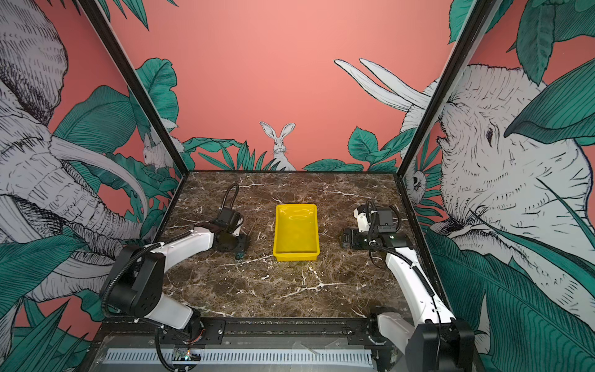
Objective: Put the screwdriver in the bin
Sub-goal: Pick up the screwdriver from the center of the table.
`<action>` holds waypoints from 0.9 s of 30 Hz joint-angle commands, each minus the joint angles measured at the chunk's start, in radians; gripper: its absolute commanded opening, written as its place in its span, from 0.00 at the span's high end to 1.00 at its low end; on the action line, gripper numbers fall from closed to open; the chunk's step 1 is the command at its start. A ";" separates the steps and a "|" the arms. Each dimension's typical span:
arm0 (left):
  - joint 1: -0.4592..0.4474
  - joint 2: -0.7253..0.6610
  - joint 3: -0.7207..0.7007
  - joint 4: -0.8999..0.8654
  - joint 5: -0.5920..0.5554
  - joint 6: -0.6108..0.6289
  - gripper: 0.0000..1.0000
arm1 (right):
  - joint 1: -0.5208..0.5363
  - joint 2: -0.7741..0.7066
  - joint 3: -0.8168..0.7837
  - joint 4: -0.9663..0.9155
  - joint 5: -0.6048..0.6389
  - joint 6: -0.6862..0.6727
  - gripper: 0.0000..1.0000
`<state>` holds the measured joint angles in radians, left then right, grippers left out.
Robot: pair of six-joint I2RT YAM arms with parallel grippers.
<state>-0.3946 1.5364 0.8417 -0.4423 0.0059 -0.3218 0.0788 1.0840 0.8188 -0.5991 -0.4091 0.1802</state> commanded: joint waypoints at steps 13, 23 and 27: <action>-0.012 0.052 0.014 0.042 -0.015 -0.025 0.52 | 0.004 0.041 -0.010 0.056 -0.025 0.016 0.01; -0.015 0.105 0.046 0.037 -0.014 0.013 0.52 | 0.005 0.038 -0.007 0.044 -0.010 0.015 0.01; -0.016 0.123 0.056 0.042 -0.002 0.032 0.81 | 0.005 0.037 -0.007 0.038 -0.010 0.016 0.01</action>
<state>-0.4053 1.6379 0.8852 -0.3870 -0.0025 -0.3065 0.0788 1.1252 0.8070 -0.5621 -0.4198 0.1947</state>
